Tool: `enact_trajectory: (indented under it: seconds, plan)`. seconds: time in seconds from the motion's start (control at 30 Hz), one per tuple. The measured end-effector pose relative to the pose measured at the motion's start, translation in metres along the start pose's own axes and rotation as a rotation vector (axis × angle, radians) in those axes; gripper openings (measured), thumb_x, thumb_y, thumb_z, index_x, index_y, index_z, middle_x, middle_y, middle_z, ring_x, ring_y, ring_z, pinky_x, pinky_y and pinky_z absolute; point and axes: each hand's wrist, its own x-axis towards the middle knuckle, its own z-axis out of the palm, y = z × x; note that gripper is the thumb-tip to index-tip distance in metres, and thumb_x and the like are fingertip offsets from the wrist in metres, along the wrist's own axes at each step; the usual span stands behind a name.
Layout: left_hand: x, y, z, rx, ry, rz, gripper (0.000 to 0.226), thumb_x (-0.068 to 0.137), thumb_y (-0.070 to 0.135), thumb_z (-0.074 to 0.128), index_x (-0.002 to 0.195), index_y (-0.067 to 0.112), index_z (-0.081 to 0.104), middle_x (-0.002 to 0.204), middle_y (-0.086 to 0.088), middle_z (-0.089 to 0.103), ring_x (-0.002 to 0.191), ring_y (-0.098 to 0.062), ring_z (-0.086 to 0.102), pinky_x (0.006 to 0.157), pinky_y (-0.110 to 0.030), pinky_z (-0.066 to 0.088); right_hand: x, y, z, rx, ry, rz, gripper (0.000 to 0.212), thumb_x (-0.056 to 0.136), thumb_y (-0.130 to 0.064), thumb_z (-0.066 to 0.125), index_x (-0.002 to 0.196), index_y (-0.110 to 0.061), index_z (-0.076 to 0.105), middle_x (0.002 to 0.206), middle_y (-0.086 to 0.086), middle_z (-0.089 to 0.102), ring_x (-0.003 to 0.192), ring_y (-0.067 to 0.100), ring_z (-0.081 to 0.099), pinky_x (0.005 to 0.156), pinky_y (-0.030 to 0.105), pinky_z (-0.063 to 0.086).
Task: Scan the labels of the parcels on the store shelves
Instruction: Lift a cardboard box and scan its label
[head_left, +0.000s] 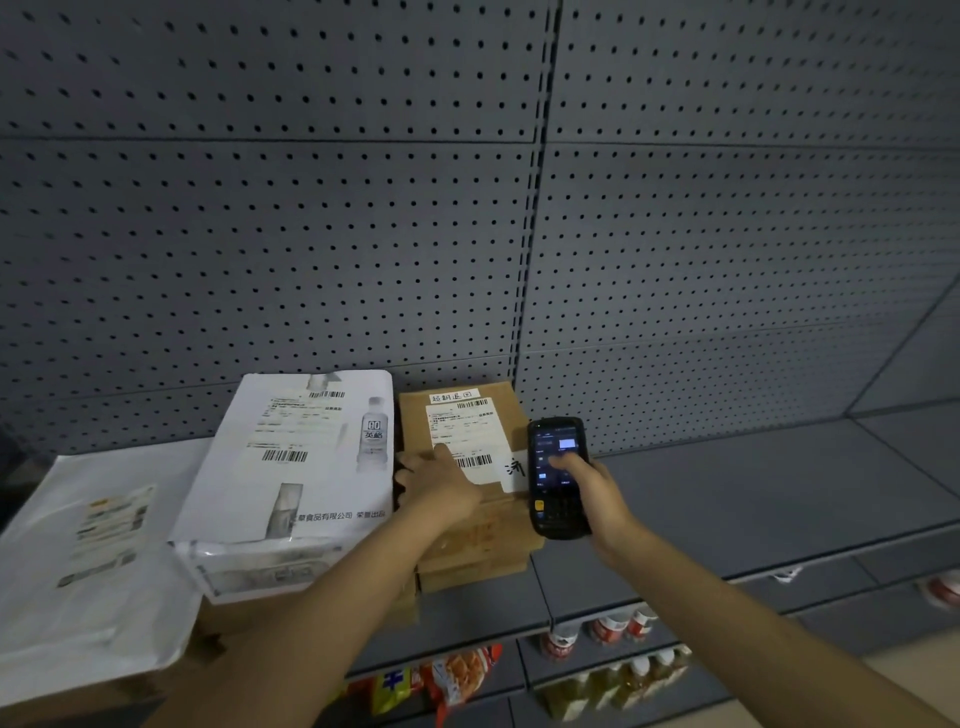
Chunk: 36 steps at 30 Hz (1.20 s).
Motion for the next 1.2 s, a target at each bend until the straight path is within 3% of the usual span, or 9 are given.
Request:
enact_trajectory:
  seconds: [0.1,0.27,0.47,0.57,0.63,0.77,0.97,1.1,1.2]
  plan:
    - [-0.012,-0.004,0.006,-0.047,-0.024,0.018,0.089,0.085,0.046,0.065,0.151,0.014,0.013,0.157,-0.024,-0.003,0.140,-0.039,0.019,0.110,-0.045,0.032,-0.009,0.005,-0.007,-0.004,-0.003,0.011,0.069,0.069,-0.035,0.071,0.130,-0.010,0.051,0.112,0.019,0.068,0.089,0.033,0.070,0.061,0.035,0.056]
    - [-0.031,-0.015,0.024,-0.233,0.039,0.081,0.073,0.088,0.027,0.062,0.146,0.019,0.018,0.154,-0.012,0.007,0.135,-0.032,0.021,0.107,-0.040,0.032,-0.022,0.019,-0.022,0.019,0.011,0.010,0.068,0.069,-0.036,0.070,0.129,-0.009,0.053,0.115,0.022,0.067,0.084,0.033,0.071,0.059,0.036,0.056]
    - [-0.045,-0.034,0.048,-0.376,0.101,0.052,0.094,0.092,0.025,0.059,0.154,0.016,-0.012,0.155,-0.010,0.011,0.139,-0.033,0.023,0.112,-0.043,0.029,-0.036,0.029,-0.037,0.031,-0.014,0.001,0.050,0.086,-0.027,0.063,0.131,-0.009,0.051,0.111,0.019,0.068,0.082,0.031,0.069,0.060,0.038,0.057]
    - [-0.048,-0.053,0.058,-0.630,0.031,0.025,0.091,0.083,0.033,0.071,0.153,0.021,0.014,0.155,-0.003,0.027,0.138,-0.026,0.034,0.113,-0.044,0.033,-0.044,0.031,-0.045,0.056,-0.074,0.007,0.036,0.090,-0.023,0.059,0.123,-0.009,0.057,0.098,0.015,0.068,0.078,0.029,0.068,0.062,0.037,0.058]
    - [-0.057,-0.067,0.064,-0.902,-0.098,-0.020,0.077,0.079,0.037,0.077,0.140,0.026,0.031,0.140,0.005,0.046,0.127,-0.020,0.046,0.105,-0.046,0.041,-0.049,0.032,-0.050,0.067,-0.104,0.020,0.026,0.091,-0.021,0.058,0.115,-0.011,0.060,0.093,0.013,0.068,0.076,0.027,0.067,0.059,0.036,0.058]
    - [-0.062,-0.089,0.077,-1.174,-0.305,-0.046,0.106,0.067,0.044,0.083,0.152,0.027,0.023,0.147,0.002,0.043,0.134,-0.023,0.041,0.108,-0.056,0.036,-0.052,0.036,-0.056,0.094,-0.113,0.058,0.036,0.087,-0.023,0.063,0.121,-0.012,0.055,0.108,0.018,0.069,0.083,0.031,0.069,0.061,0.038,0.057]
    - [-0.048,-0.094,0.086,-1.356,-0.383,0.015,0.117,0.033,0.045,0.096,0.135,0.023,0.044,0.133,0.000,0.053,0.122,-0.025,0.048,0.106,-0.070,0.026,-0.053,0.040,-0.061,0.093,-0.145,0.068,0.046,0.087,-0.018,0.063,0.131,-0.009,0.052,0.115,0.020,0.067,0.086,0.031,0.069,0.062,0.037,0.058]
    - [-0.044,-0.091,0.093,-1.404,-0.366,0.014,0.096,0.036,0.039,0.096,0.121,0.022,0.054,0.135,-0.006,0.054,0.127,-0.029,0.048,0.106,-0.064,0.033,-0.060,0.036,-0.069,0.048,-0.174,0.067,0.047,0.085,-0.012,0.066,0.130,-0.010,0.055,0.115,0.018,0.069,0.088,0.028,0.070,0.064,0.036,0.058]
    - [-0.044,-0.091,0.100,-1.454,-0.328,0.024,0.093,0.055,0.028,0.090,0.136,0.017,0.045,0.138,-0.010,0.050,0.128,-0.029,0.048,0.103,-0.053,0.044,-0.073,0.032,-0.079,-0.027,-0.240,0.091,0.057,0.079,-0.003,0.071,0.132,-0.013,0.050,0.123,0.017,0.065,0.099,0.027,0.067,0.071,0.036,0.056]
